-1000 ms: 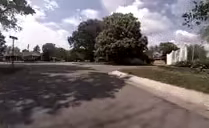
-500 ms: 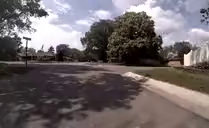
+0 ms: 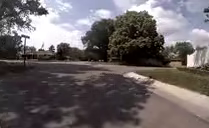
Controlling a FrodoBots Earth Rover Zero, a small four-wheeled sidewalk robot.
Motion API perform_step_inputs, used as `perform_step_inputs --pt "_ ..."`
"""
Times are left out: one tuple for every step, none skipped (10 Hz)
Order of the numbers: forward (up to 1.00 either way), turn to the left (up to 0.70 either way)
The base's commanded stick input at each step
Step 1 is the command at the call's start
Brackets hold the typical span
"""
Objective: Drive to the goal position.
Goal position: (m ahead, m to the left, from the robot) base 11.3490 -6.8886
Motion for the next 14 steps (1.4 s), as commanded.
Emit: perform_step_inputs --pt "0.70 0.00" --pt "0.70 0.00" --pt "0.70 0.00" --pt "0.70 0.00" --pt "0.70 0.00" --pt "0.70 0.00" --pt "0.70 0.00" --pt "0.70 0.00" --pt "0.70 0.00" --pt "0.70 0.00" --pt "0.70 0.00" --pt "0.70 0.00" --pt "0.70 0.00" --pt "0.70 0.00"
